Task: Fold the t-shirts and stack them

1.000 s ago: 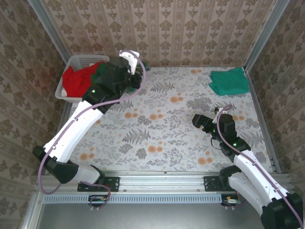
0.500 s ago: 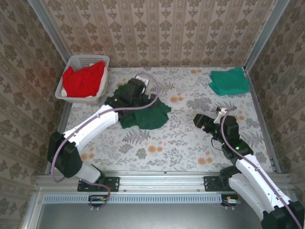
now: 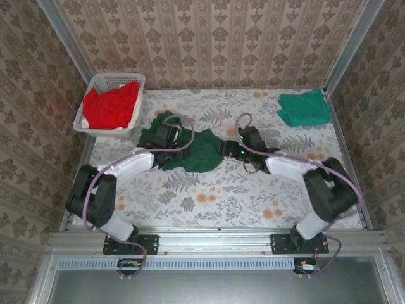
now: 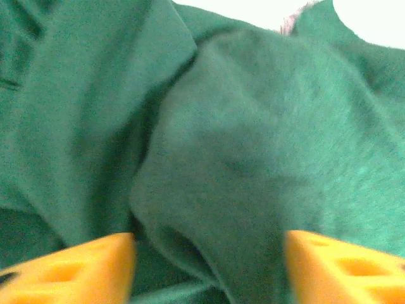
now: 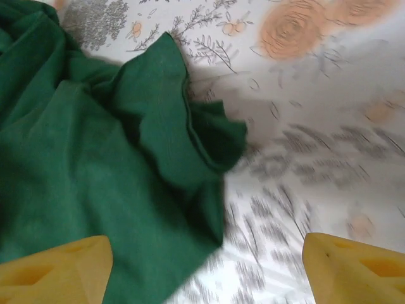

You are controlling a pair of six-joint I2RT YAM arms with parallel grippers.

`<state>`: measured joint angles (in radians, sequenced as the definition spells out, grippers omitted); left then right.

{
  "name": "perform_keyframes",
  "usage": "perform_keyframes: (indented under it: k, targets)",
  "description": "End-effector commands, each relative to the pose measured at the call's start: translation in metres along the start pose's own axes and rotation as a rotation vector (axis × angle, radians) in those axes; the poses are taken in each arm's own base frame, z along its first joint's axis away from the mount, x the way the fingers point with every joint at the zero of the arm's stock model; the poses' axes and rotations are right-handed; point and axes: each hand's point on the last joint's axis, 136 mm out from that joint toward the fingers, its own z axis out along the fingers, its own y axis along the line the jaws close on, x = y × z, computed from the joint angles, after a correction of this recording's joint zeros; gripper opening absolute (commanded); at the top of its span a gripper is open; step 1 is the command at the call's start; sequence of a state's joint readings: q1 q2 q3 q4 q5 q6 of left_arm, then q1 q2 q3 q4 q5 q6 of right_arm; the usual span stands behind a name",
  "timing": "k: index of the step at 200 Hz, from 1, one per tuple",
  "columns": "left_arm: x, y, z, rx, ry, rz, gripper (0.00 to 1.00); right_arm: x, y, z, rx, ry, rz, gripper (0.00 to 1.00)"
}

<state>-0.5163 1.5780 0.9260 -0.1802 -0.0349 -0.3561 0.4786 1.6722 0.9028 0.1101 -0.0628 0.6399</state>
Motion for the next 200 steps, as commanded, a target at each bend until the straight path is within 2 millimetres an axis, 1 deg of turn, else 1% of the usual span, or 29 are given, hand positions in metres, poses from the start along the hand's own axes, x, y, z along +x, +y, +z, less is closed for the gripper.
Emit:
perform_keyframes:
  k: [1,13,25,46,54,67,78,88,100,105,113,123,135,139,146,154,179,191,200]
  targets:
    - [-0.009,-0.013,0.004,0.065,-0.008,-0.018,0.45,-0.021,0.008,0.033,0.024,-0.015,-0.06,0.79]
    - [-0.006,-0.014,0.005,0.075,-0.009,-0.02,0.37,-0.025,0.007,0.053,0.044,0.014,-0.061,0.77]
    - [-0.006,-0.013,0.001,0.079,-0.015,-0.018,0.25,-0.026,0.008,0.068,0.047,0.036,-0.054,0.73]
    - [-0.013,-0.012,-0.012,0.085,-0.037,-0.01,0.12,-0.027,0.006,0.081,0.053,0.047,-0.031,0.63]
    - [-0.018,-0.011,-0.02,0.087,-0.05,-0.009,0.09,-0.027,0.005,0.081,0.056,0.053,-0.022,0.58]
    - [-0.03,-0.009,-0.037,0.091,-0.084,-0.011,0.01,-0.03,0.007,0.076,0.053,0.049,-0.023,0.42]
    - [-0.042,-0.008,-0.054,0.096,-0.125,-0.01,0.0,-0.035,0.008,0.064,0.058,0.035,-0.028,0.27]
    - [-0.055,-0.009,-0.073,0.101,-0.167,0.0,0.0,-0.042,0.013,0.048,0.05,0.013,-0.039,0.16]
    - [-0.069,-0.01,-0.097,0.099,-0.217,0.012,0.0,-0.052,0.019,0.021,0.04,-0.033,-0.056,0.05]
    - [-0.075,-0.01,-0.108,0.099,-0.238,0.019,0.0,-0.059,0.023,0.006,0.033,-0.061,-0.066,0.0]
    - [-0.085,-0.013,-0.127,0.107,-0.279,0.033,0.0,-0.066,0.025,-0.017,0.042,-0.097,-0.079,0.0]
    - [-0.097,-0.016,-0.151,0.114,-0.328,0.044,0.0,-0.078,0.028,-0.054,0.046,-0.166,-0.099,0.0]
    - [-0.111,-0.02,-0.181,0.134,-0.398,0.059,0.0,-0.09,0.027,-0.099,0.065,-0.255,-0.115,0.0]
    - [-0.116,-0.023,-0.193,0.144,-0.423,0.066,0.0,-0.096,0.03,-0.121,0.06,-0.3,-0.121,0.0]
    - [-0.123,-0.026,-0.211,0.157,-0.462,0.076,0.0,-0.101,0.028,-0.148,0.072,-0.352,-0.129,0.0]
    - [-0.133,-0.029,-0.234,0.169,-0.514,0.087,0.0,-0.108,0.025,-0.184,0.088,-0.418,-0.132,0.0]
    - [-0.157,-0.039,-0.303,0.204,-0.665,0.119,0.0,-0.119,0.028,-0.286,0.07,-0.6,-0.144,0.0]
    - [-0.165,-0.038,-0.326,0.199,-0.728,0.125,0.0,-0.123,0.029,-0.325,0.064,-0.67,-0.148,0.0]
    - [-0.17,-0.033,-0.334,0.165,-0.763,0.12,0.0,-0.126,0.031,-0.342,0.062,-0.698,-0.157,0.0]
